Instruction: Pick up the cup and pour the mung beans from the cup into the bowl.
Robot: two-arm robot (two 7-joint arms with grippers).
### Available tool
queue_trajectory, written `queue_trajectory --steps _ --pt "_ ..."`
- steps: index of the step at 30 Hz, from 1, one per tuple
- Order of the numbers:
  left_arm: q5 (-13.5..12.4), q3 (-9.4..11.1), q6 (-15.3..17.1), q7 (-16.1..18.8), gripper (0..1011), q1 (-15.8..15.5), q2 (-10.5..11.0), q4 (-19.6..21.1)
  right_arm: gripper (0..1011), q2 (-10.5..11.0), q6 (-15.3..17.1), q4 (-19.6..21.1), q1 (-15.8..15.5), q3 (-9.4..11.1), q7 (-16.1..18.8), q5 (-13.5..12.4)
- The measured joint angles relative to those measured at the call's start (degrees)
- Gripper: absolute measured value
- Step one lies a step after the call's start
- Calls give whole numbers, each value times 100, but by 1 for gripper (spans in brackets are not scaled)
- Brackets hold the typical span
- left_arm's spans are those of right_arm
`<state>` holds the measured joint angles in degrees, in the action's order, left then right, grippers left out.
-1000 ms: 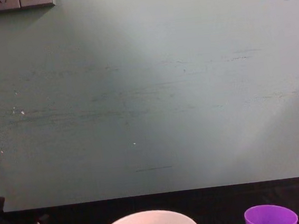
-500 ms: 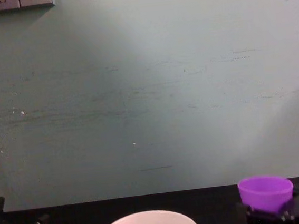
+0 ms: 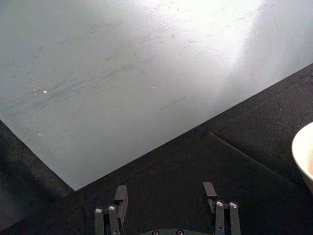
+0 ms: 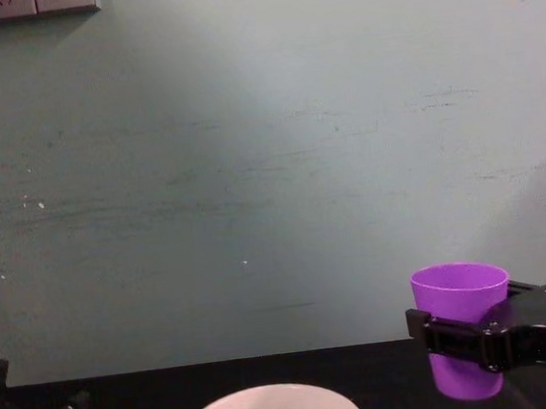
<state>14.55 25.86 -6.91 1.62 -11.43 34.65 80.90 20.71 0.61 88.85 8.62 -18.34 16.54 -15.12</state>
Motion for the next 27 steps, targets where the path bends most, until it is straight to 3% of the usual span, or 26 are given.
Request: queue_trajectory --steps 27 --pt "0 0 0 0 1000 0 0 0 731 9 -4 -2 0 -10 9 -13"
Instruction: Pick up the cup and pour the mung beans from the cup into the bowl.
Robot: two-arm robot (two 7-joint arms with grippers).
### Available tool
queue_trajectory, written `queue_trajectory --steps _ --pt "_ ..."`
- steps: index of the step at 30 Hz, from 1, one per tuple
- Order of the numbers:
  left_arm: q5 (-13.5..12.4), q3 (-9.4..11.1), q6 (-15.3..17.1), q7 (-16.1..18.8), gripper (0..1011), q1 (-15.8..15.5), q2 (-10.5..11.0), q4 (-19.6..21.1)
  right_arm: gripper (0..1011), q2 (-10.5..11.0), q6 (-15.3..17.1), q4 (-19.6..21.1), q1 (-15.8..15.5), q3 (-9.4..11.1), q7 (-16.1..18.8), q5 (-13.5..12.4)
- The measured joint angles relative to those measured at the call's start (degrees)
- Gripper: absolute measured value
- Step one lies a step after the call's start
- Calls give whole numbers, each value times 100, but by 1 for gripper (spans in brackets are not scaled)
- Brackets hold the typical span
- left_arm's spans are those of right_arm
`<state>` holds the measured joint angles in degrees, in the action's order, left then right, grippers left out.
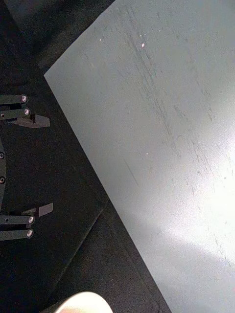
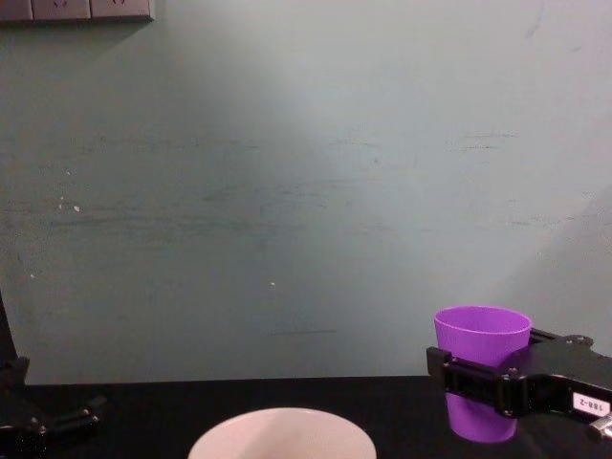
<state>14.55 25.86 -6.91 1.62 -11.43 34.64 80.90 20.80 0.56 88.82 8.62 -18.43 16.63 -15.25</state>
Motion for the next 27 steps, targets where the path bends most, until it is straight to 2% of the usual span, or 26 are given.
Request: queue_trajectory --steps 27 --pt "0 0 0 0 1000 0 0 0 731 5 0 0 0 0 -9 -6"
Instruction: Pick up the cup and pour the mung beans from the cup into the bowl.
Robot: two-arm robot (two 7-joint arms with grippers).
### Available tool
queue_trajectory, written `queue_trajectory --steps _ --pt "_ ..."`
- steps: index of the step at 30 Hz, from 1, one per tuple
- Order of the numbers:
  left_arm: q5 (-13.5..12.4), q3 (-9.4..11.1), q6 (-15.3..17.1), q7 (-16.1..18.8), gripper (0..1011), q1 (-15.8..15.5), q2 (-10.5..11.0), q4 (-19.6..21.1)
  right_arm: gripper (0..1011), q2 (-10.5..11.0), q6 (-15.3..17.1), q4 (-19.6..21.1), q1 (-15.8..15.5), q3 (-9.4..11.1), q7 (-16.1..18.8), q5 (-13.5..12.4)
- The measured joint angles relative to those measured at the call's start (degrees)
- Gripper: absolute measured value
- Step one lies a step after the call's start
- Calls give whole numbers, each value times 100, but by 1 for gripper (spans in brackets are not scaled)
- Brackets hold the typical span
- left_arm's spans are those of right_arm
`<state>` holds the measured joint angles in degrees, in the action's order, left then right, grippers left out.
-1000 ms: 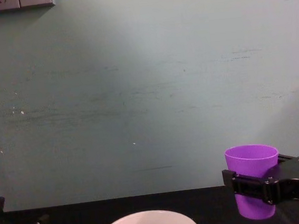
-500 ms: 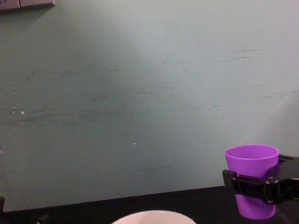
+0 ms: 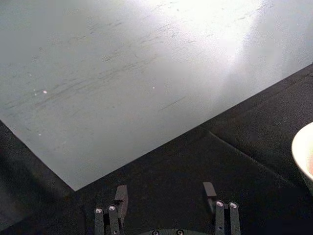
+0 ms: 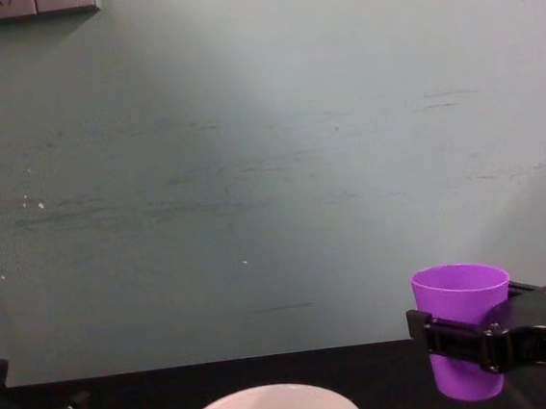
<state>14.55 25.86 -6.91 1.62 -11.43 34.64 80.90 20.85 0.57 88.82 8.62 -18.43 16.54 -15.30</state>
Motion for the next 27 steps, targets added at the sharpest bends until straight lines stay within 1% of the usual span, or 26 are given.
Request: queue_trajectory --steps 27 --pt "0 0 0 0 1000 0 0 0 731 0 0 -1 0 0 0 0"
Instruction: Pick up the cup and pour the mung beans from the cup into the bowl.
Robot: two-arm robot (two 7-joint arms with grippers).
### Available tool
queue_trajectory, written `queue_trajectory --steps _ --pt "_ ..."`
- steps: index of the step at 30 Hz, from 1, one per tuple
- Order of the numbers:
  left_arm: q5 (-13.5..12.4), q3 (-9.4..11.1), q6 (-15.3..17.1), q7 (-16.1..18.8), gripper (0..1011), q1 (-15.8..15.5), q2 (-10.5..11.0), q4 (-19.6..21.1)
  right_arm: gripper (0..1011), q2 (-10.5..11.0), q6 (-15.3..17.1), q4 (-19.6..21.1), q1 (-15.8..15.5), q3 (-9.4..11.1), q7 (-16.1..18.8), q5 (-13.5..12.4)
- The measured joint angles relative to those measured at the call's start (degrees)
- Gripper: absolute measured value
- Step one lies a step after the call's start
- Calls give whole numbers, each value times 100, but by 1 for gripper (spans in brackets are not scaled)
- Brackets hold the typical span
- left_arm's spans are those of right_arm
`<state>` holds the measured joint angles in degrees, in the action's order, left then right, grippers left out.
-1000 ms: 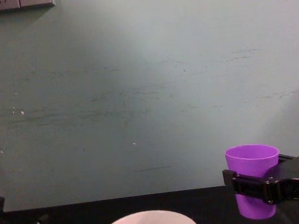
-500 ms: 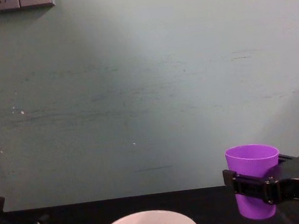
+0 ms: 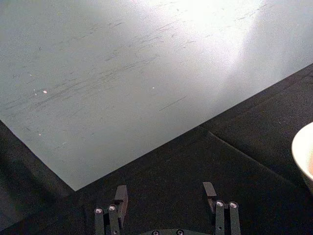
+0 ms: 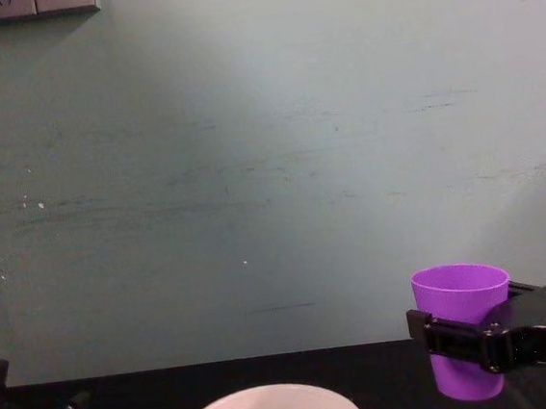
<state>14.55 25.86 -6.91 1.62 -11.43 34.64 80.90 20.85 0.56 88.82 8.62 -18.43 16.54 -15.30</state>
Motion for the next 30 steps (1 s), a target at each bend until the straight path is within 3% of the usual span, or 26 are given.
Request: queue_trajectory --steps 30 --pt "0 0 0 0 1000 0 0 0 731 0 0 0 0 0 0 0"
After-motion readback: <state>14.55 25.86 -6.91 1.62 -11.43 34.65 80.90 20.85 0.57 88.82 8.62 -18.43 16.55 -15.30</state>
